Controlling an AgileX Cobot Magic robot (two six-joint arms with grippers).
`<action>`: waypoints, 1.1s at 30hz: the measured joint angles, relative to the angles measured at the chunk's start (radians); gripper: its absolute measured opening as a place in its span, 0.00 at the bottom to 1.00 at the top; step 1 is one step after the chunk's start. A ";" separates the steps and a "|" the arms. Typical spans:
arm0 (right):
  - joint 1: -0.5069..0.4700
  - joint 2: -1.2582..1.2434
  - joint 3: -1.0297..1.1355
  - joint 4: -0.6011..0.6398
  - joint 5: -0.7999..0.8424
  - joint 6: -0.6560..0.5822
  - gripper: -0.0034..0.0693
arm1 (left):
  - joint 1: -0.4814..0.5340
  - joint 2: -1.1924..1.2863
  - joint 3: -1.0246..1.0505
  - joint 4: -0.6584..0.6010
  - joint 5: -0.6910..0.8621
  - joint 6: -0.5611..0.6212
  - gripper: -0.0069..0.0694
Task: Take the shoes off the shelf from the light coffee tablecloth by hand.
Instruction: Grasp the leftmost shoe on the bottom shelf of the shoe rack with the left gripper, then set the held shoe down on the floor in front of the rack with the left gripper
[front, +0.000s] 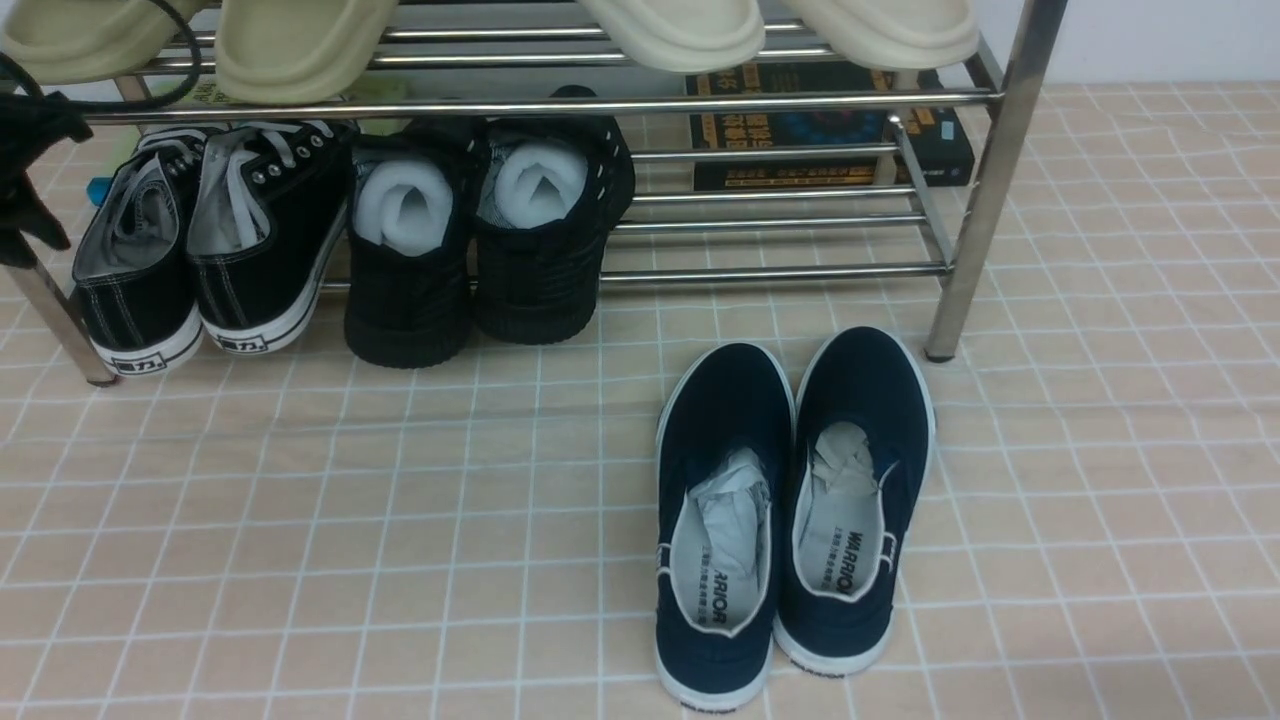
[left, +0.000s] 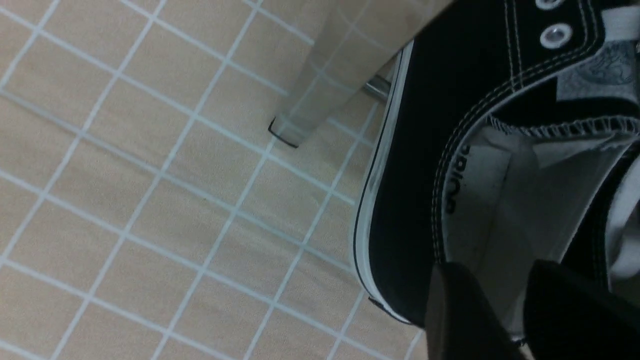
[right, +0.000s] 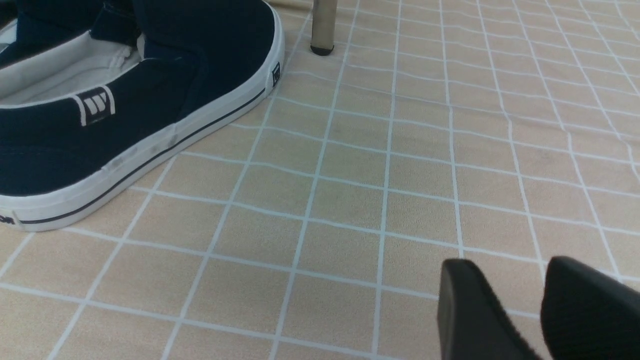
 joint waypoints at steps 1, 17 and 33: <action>0.000 0.000 0.000 0.000 0.000 0.000 0.38 | 0.000 0.002 0.000 -0.001 -0.004 -0.001 0.46; 0.000 0.000 0.000 0.000 0.000 0.000 0.38 | 0.000 0.139 0.000 -0.016 -0.080 -0.005 0.64; 0.000 0.000 0.000 0.000 0.000 0.000 0.38 | 0.000 0.066 0.002 0.014 0.044 -0.007 0.12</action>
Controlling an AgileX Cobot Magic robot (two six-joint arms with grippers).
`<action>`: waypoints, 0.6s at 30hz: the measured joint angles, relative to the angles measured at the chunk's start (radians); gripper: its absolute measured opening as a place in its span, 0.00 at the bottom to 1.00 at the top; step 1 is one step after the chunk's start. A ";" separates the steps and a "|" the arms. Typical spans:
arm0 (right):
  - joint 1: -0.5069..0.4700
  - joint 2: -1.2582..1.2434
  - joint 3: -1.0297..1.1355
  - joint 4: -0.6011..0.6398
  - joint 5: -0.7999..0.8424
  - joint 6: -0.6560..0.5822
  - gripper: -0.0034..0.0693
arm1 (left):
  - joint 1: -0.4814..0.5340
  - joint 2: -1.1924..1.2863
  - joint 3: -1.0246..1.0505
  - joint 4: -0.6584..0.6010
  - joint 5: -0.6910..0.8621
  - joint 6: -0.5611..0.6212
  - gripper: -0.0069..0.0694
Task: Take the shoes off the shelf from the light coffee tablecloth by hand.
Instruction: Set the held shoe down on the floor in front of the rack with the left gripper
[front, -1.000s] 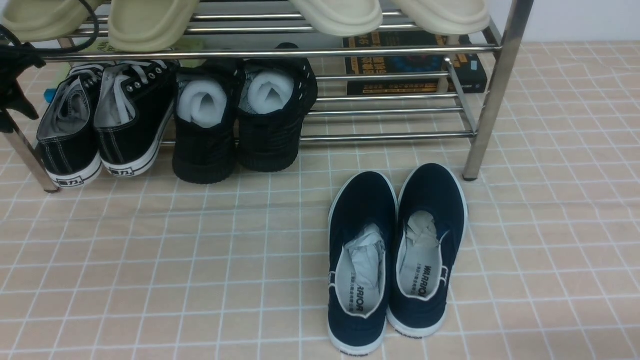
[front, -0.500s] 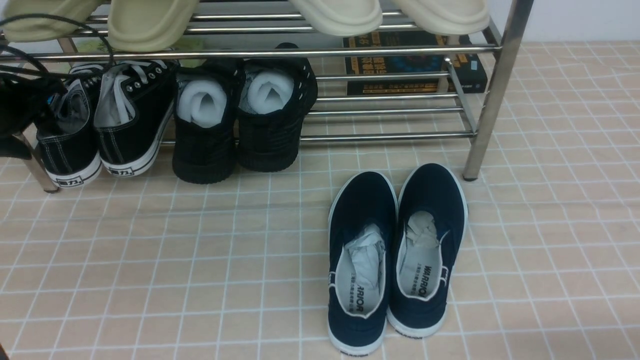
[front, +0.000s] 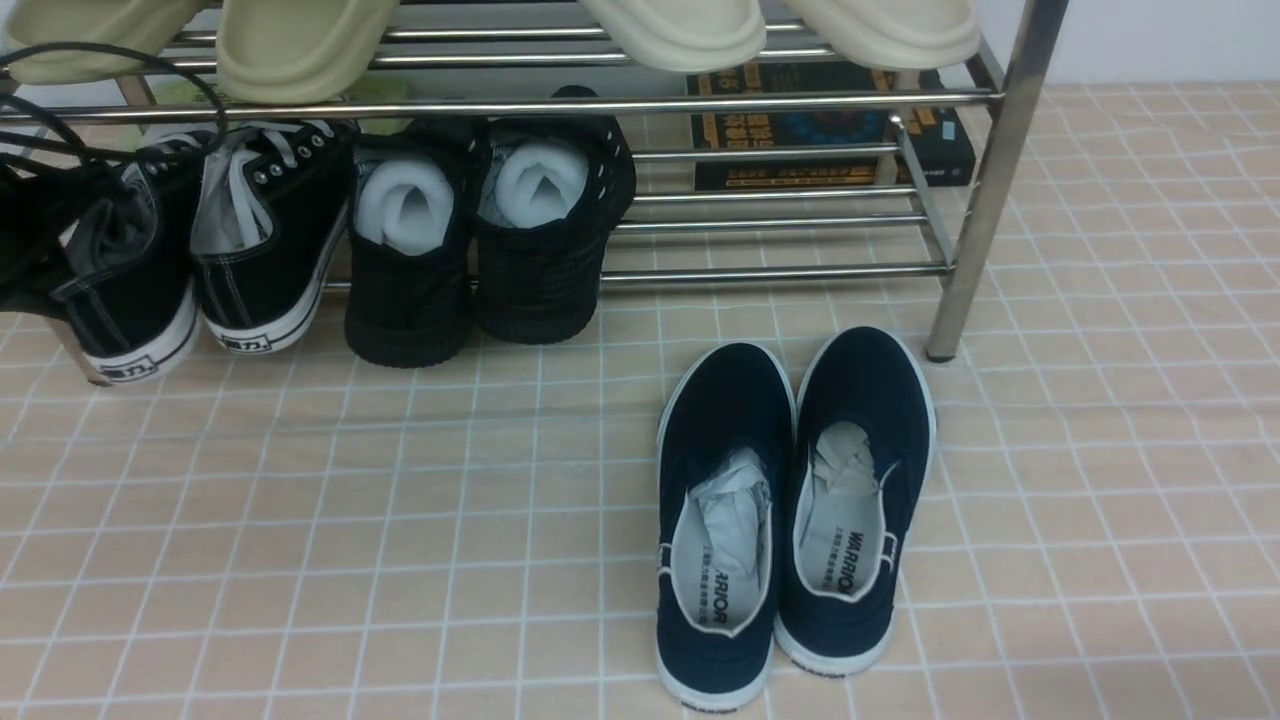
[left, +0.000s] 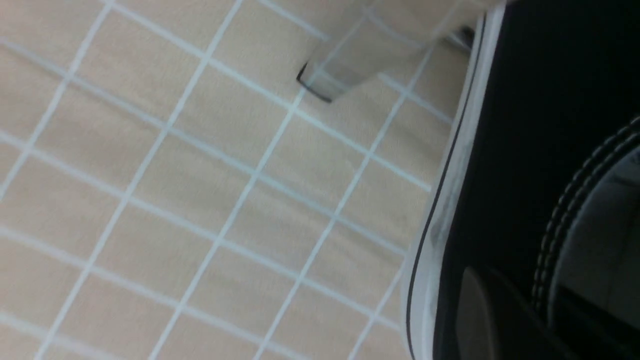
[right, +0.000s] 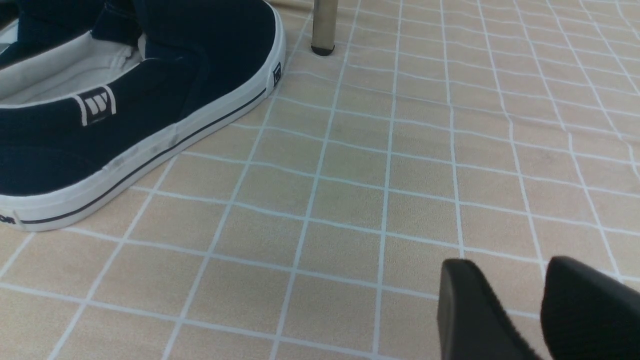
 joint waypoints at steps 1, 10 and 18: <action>0.000 0.000 0.000 0.000 0.000 0.000 0.38 | 0.000 -0.026 0.001 0.009 0.019 -0.001 0.12; 0.000 0.000 0.000 0.000 0.000 0.000 0.38 | 0.002 -0.248 0.001 0.156 0.253 0.000 0.12; 0.000 0.000 0.000 0.000 0.000 0.000 0.38 | 0.002 -0.374 0.001 0.253 0.335 -0.011 0.12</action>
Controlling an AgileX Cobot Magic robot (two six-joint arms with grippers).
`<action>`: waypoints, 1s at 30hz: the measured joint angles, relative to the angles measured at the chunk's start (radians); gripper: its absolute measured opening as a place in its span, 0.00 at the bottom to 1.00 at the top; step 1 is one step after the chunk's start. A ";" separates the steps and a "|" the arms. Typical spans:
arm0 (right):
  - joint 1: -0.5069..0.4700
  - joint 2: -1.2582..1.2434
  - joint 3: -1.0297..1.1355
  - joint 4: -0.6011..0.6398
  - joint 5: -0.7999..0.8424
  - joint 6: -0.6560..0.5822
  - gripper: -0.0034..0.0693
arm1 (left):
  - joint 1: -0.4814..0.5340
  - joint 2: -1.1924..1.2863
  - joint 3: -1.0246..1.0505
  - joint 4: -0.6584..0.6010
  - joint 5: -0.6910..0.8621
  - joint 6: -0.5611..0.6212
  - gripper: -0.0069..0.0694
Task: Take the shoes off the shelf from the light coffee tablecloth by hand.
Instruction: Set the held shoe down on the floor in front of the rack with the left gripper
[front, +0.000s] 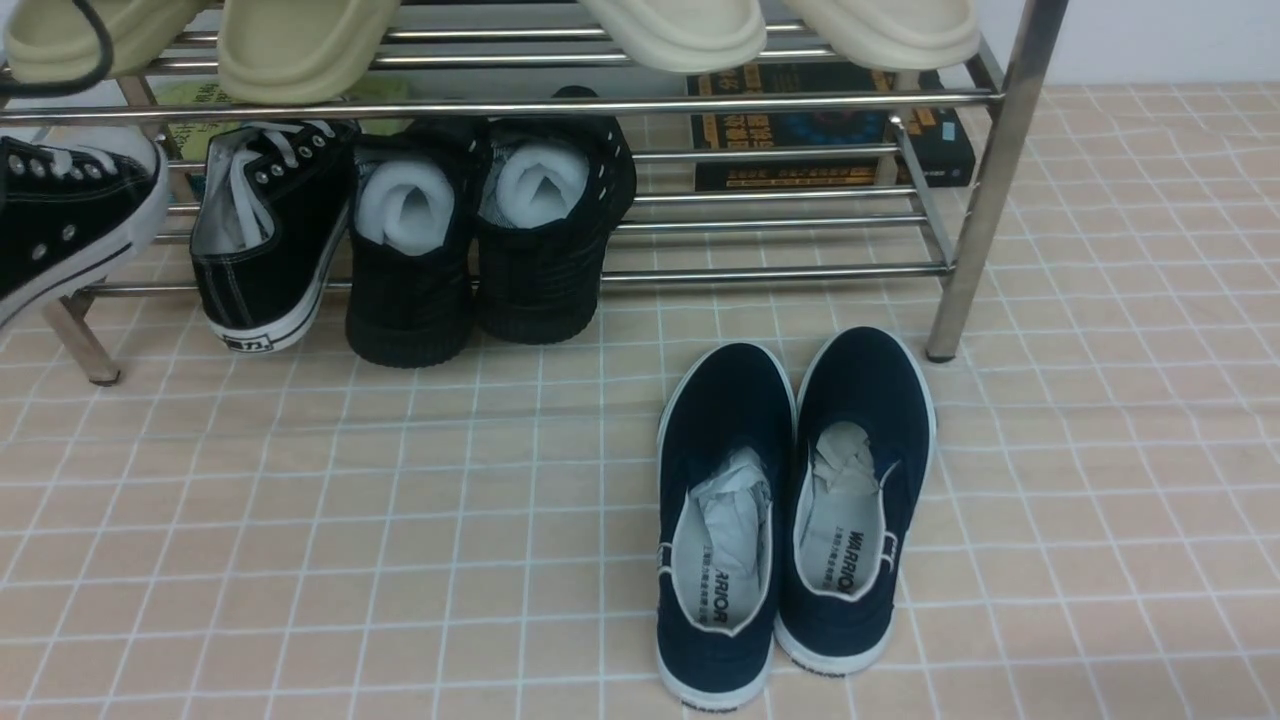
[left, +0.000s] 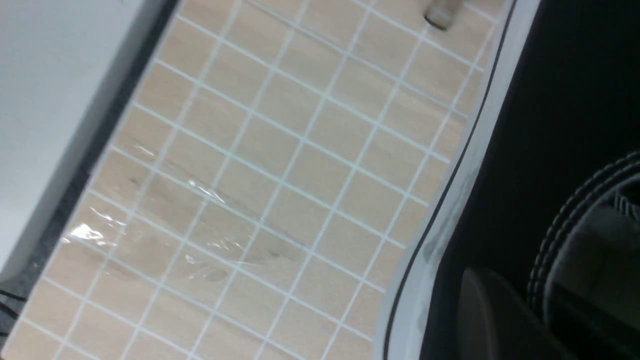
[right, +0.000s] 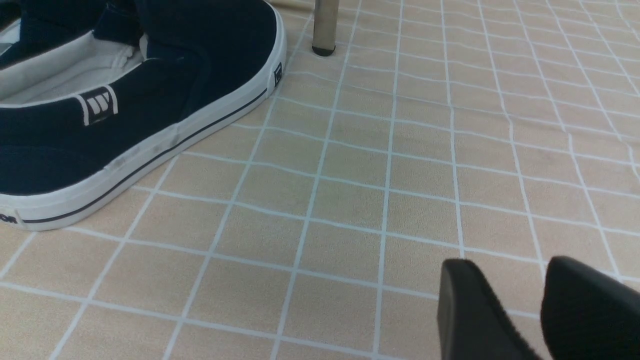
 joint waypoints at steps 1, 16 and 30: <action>0.000 0.000 0.000 -0.001 0.000 0.000 0.38 | 0.000 -0.008 0.000 0.007 0.000 0.000 0.12; 0.000 0.000 0.000 -0.001 0.000 0.000 0.38 | 0.002 -0.241 0.365 0.008 0.000 -0.035 0.12; 0.000 0.000 0.000 -0.001 0.000 0.000 0.38 | 0.002 -0.311 0.752 0.049 -0.323 -0.299 0.13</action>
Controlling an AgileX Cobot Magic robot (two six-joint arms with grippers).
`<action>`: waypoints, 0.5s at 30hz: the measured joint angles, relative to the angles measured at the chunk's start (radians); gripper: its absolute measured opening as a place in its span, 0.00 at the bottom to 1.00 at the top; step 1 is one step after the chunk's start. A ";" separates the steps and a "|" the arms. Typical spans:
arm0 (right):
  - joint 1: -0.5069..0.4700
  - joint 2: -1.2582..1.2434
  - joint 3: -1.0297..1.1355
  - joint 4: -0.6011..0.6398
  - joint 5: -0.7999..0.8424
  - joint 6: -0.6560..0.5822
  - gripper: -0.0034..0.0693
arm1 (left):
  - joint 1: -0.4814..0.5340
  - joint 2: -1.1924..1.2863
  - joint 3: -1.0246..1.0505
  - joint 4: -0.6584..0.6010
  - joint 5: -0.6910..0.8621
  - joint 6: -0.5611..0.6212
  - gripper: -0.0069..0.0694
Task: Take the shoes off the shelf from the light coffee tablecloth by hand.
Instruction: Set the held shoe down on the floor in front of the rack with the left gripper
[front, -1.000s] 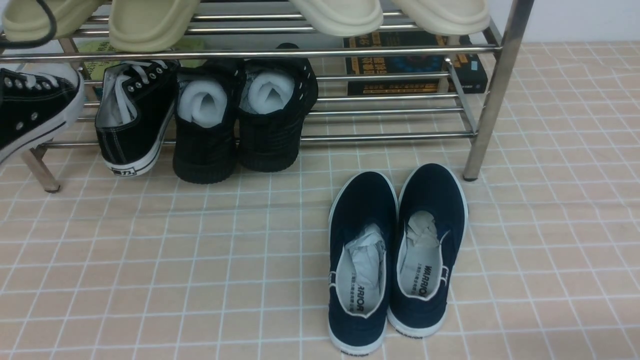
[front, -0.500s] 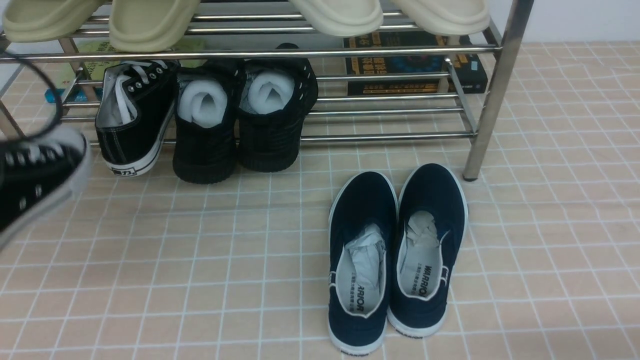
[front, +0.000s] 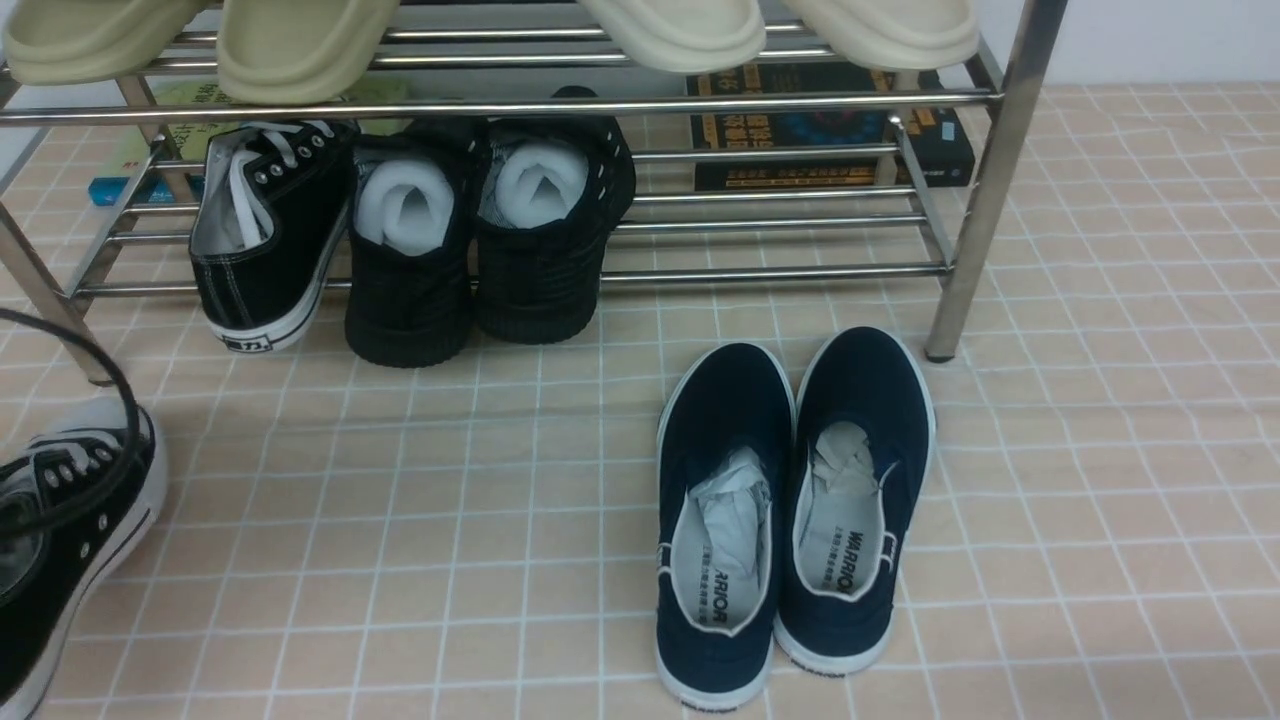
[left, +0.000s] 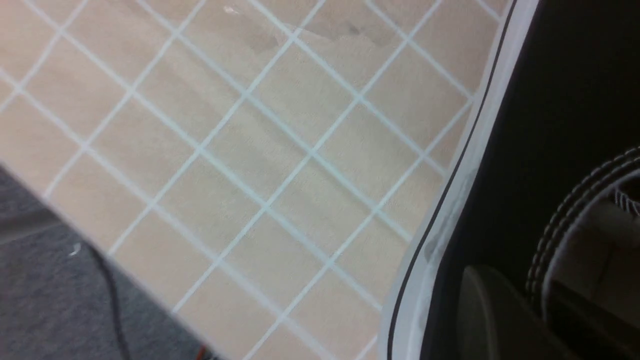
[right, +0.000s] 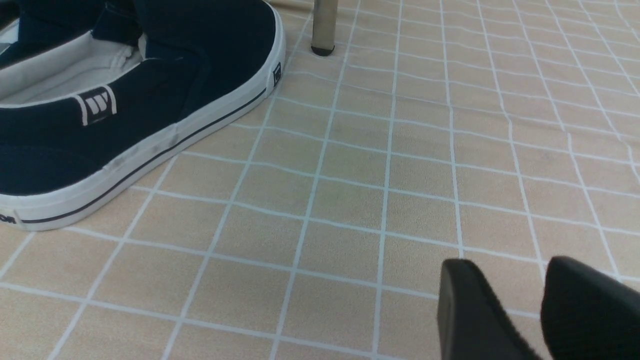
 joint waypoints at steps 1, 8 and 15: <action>0.000 0.000 0.000 0.000 0.000 0.000 0.38 | 0.000 0.000 0.020 0.000 -0.038 -0.009 0.13; 0.000 0.000 0.000 0.000 0.000 0.000 0.38 | 0.000 0.012 0.044 0.001 -0.151 -0.022 0.13; 0.000 0.000 0.000 0.000 0.000 0.000 0.38 | 0.000 0.103 0.070 0.003 -0.171 -0.022 0.14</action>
